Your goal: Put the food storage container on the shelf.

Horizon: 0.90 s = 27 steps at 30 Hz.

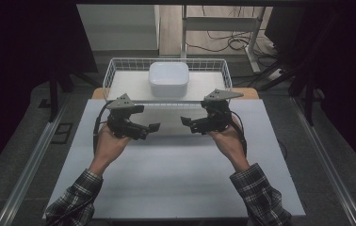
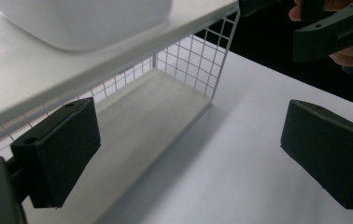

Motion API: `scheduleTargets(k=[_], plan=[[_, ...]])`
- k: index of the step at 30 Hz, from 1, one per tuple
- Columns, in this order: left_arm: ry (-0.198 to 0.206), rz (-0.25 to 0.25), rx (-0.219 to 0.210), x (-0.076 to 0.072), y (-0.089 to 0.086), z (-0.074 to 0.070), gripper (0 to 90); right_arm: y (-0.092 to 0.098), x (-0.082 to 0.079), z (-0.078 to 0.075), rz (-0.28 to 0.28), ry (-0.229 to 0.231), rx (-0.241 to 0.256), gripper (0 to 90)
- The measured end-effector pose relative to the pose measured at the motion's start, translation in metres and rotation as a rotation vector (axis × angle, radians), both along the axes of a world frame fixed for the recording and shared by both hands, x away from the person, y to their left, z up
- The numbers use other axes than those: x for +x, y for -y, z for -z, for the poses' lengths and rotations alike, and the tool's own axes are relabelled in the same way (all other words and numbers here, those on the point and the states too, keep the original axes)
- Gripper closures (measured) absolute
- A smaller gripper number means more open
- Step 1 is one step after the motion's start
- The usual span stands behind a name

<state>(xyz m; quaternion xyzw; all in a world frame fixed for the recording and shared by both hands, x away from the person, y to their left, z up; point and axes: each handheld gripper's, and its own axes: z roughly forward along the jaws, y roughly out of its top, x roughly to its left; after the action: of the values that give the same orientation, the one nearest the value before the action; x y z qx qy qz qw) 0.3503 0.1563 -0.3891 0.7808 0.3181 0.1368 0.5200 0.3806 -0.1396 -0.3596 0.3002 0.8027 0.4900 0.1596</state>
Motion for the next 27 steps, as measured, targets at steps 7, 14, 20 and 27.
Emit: scheduleTargets(k=[7, 14, 20, 27], plan=[[-0.014, 0.014, 0.018, -0.007, 0.003, 0.014, 4.6, 0.002, -0.009, 0.011, -0.01, 0.005, -0.011, 2.4], [-0.024, 0.016, 0.007, -0.015, 0.006, 0.031, 4.9, 0.002, -0.017, 0.024, -0.022, 0.006, -0.019, 2.0], [-0.049, 0.024, -0.012, -0.022, 0.008, 0.052, 5.3, 0.002, -0.023, 0.036, -0.02, 0.007, -0.027, 0.4], [-0.059, 0.014, -0.006, -0.029, 0.009, 0.063, 5.8, 0.005, -0.028, 0.048, -0.019, 0.004, -0.023, 0.0]])
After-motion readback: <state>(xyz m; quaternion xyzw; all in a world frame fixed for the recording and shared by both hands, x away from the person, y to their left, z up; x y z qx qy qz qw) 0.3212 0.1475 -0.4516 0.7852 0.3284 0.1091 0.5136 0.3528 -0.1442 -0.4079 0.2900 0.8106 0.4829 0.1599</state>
